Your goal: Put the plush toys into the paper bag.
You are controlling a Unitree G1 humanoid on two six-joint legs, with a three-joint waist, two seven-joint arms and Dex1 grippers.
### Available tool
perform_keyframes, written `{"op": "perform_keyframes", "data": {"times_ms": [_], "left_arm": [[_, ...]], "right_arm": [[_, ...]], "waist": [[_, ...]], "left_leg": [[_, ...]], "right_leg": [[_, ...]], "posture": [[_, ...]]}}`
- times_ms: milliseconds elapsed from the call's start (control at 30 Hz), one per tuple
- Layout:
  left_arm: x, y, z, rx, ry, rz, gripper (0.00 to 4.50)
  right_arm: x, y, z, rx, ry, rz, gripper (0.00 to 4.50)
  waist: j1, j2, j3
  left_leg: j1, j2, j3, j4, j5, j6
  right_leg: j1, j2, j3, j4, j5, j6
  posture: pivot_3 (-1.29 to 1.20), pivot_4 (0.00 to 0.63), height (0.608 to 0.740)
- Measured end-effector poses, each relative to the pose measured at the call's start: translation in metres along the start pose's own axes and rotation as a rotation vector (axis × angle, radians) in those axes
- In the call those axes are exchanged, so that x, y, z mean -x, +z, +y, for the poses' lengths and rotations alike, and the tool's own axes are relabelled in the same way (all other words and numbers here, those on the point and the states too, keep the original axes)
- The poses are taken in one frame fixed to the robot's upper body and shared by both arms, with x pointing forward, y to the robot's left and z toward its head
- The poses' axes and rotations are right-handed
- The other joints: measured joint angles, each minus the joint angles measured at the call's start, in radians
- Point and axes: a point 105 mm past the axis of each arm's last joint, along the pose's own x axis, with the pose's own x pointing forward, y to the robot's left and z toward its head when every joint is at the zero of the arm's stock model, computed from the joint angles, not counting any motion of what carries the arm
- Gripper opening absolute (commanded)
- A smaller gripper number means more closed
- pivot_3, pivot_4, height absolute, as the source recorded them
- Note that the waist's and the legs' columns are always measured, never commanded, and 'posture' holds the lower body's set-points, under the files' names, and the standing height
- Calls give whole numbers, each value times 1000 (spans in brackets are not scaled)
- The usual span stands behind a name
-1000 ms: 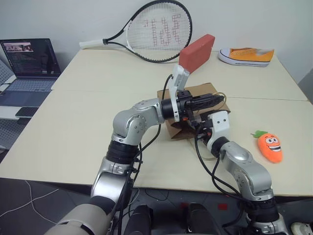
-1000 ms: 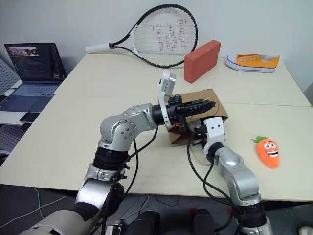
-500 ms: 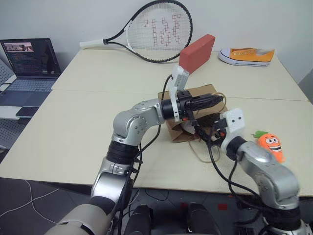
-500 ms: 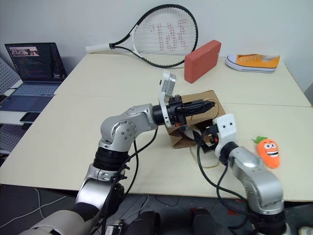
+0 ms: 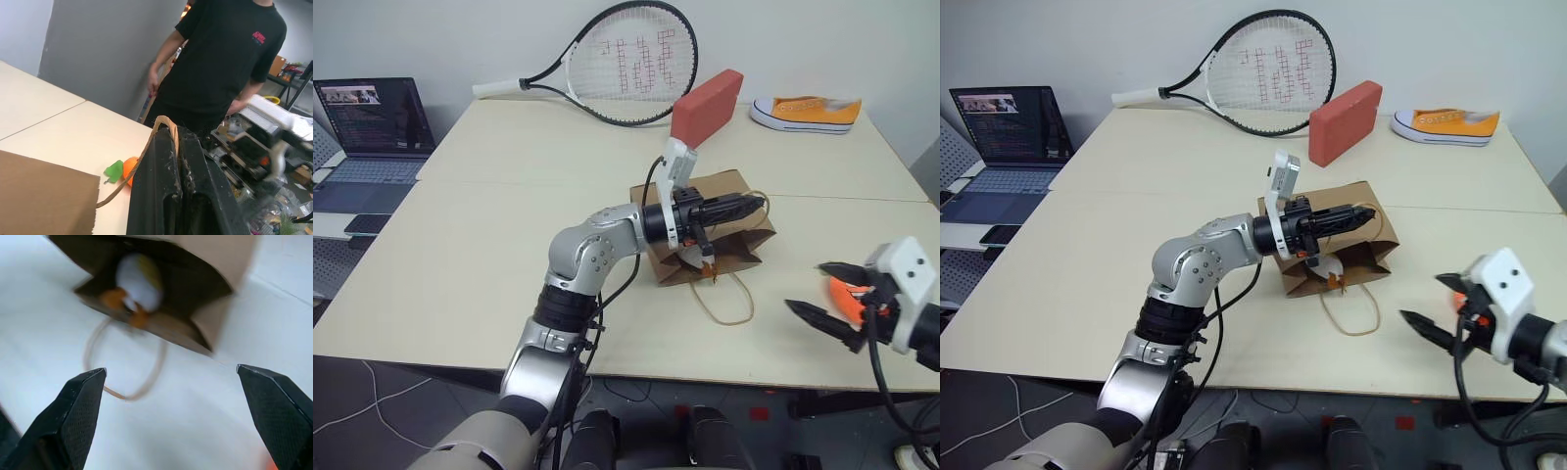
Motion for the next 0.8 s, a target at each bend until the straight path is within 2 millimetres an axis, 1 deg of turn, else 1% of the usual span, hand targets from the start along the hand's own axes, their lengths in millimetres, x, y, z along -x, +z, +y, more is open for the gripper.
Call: {"op": "perform_keyframes", "data": {"times_ms": [133, 233, 333, 467, 533, 633, 733, 800], "left_arm": [[-2, 1, -2, -1, -8, -10, 0], [-4, 1, -3, 0, -14, -17, 0], [-4, 2, -3, -5, -12, -24, 0], [-4, 3, -2, -12, -9, -31, 0], [-4, 3, -2, -12, -8, -31, 0], [-3, 3, -1, -12, 0, -30, 0], [-3, 3, 0, -13, 9, -30, 0], [-2, 3, 0, -13, 12, -29, 0]], "right_arm": [[8, -24, -30, -38, -154, 40, 4463], [10, -39, -43, -97, -228, 38, 4463], [10, -58, -58, -194, -315, 38, 4463], [5, -78, -63, -320, -339, 52, 4463], [2, -85, -65, -384, -343, 54, 4463], [-2, -93, -67, -458, -344, 64, 3895], [-11, -95, -64, -538, -318, 40, 2879], [-15, -94, -62, -552, -300, 40, 2123]], "waist": [[-1, 0, 0], [-1, 0, 0], [-1, 0, 0], [-2, 1, 0], [-2, 1, -1], [-2, 1, -1], [-2, 2, -1], [-2, 2, -1]], "left_leg": [[0, 0, 1, 0, 0, 0], [1, 0, 1, 0, 0, 0], [0, 0, 1, 0, 0, 0], [1, 0, 1, 0, 0, 0], [1, 0, 1, 0, 0, 0], [1, 0, 1, 0, 0, 0], [1, 0, 1, 0, 0, 0], [1, 0, 1, 0, 0, 0]], "right_leg": [[0, 0, 1, 0, 0, 0], [0, 0, 1, 0, 0, -1], [0, 0, 1, 0, 0, -1], [0, 0, 1, 0, 0, -1], [0, 0, 1, 1, 0, -1], [0, 0, 1, 0, 1, -1], [0, 0, 1, 1, 0, -1], [0, 0, 1, 1, 0, -1]], "posture": [[0, 150, 740], [0, 150, 740], [0, 150, 740], [0, 150, 740], [0, 150, 740], [0, 150, 740], [0, 150, 740], [0, 150, 740]]}}
